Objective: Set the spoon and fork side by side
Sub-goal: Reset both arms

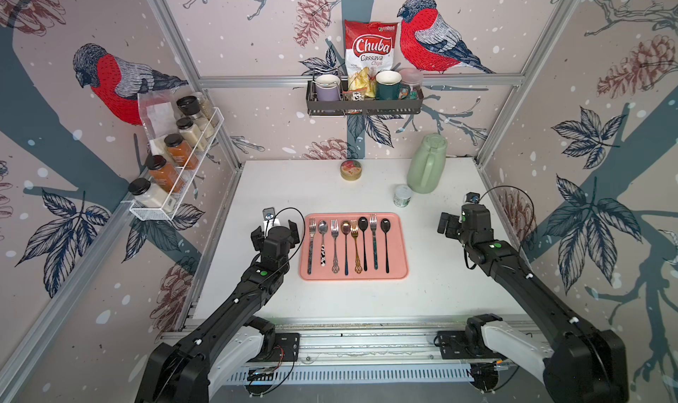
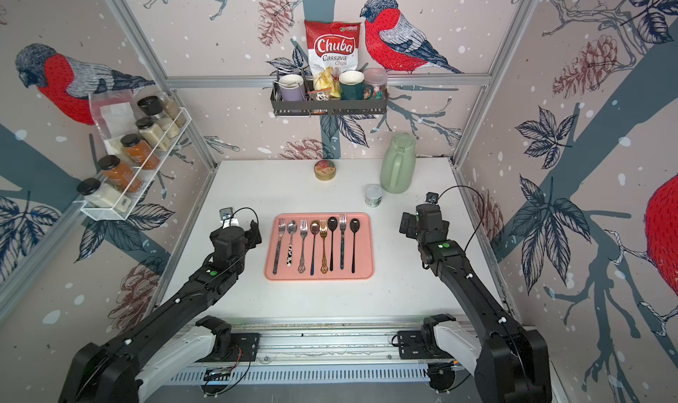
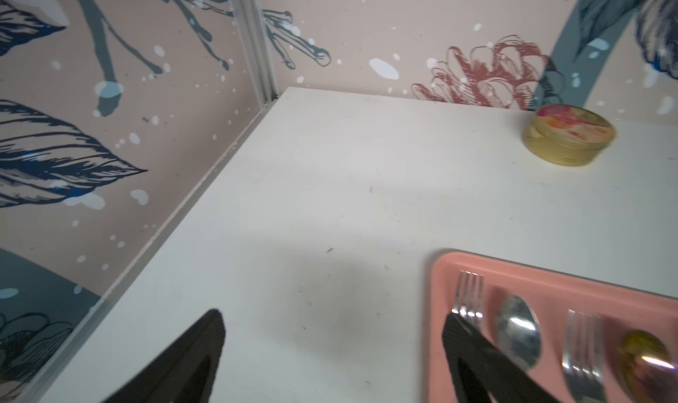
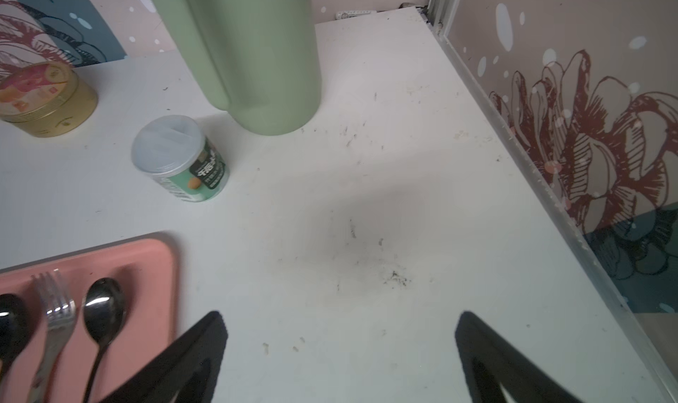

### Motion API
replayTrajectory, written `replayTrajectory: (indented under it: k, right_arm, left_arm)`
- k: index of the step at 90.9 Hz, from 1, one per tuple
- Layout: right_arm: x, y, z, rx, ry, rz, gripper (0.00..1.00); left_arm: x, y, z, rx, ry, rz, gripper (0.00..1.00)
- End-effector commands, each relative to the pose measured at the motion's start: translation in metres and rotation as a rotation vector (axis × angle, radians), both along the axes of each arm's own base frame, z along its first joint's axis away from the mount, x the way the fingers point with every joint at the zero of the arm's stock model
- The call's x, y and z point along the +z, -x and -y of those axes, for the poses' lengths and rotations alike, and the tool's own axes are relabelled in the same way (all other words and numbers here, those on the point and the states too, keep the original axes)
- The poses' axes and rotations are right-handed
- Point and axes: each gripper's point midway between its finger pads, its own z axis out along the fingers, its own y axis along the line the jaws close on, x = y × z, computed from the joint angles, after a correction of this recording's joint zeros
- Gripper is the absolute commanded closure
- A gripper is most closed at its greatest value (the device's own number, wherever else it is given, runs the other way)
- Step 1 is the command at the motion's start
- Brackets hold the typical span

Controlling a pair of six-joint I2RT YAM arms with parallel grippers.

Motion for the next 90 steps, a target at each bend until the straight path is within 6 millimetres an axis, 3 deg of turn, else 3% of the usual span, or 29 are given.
replayTrajectory:
  k: [1,7,13,19,26,39,46,53,59,63,70,90]
  right_arm:
    - [0.014,-0.022,0.017,-0.016,0.064,0.162,0.01]
    - [0.005,-0.029,0.025,-0.018,0.028,0.209,0.01]
    - [-0.006,-0.036,0.036,-0.044,0.003,0.210,0.01]
    - [-0.020,-0.039,0.045,-0.066,0.021,0.207,0.01]
    - [-0.031,-0.042,0.050,-0.087,0.014,0.255,0.01]
    - [-0.042,-0.058,0.045,-0.037,-0.065,0.257,0.01]
    - [-0.053,-0.057,0.036,0.003,-0.035,0.240,0.01]
    - [-0.061,-0.055,0.027,0.018,0.011,0.271,0.01]
    - [-0.050,-0.059,0.027,0.011,0.018,0.314,0.01]
    - [-0.061,-0.056,0.028,0.008,0.015,0.254,0.01]
    - [-0.056,-0.057,0.028,0.008,0.020,0.288,0.01]
    - [-0.057,-0.057,0.027,0.007,0.027,0.271,0.01]
  left_arm:
    - [0.012,-0.011,-0.030,0.076,-0.031,0.144,0.05]
    - [-0.013,-0.010,-0.046,0.111,-0.054,0.088,0.05]
    - [-0.020,-0.015,-0.052,0.125,-0.057,0.086,0.05]
    - [-0.018,-0.025,-0.040,0.038,-0.069,0.082,0.05]
    - [-0.015,-0.032,-0.046,0.069,-0.096,0.108,0.05]
    - [-0.024,-0.052,-0.045,0.031,-0.031,0.101,0.05]
    - [-0.043,-0.059,-0.038,-0.019,-0.030,0.090,0.05]
    - [-0.049,-0.060,-0.032,-0.053,-0.039,0.119,0.05]
    - [-0.052,-0.056,-0.040,-0.008,-0.030,0.080,0.05]
    - [-0.052,-0.059,-0.039,-0.011,-0.029,0.077,0.05]
    - [-0.054,-0.066,-0.033,-0.052,-0.036,0.064,0.04]
    - [-0.053,-0.068,-0.039,-0.012,-0.037,0.044,0.02]
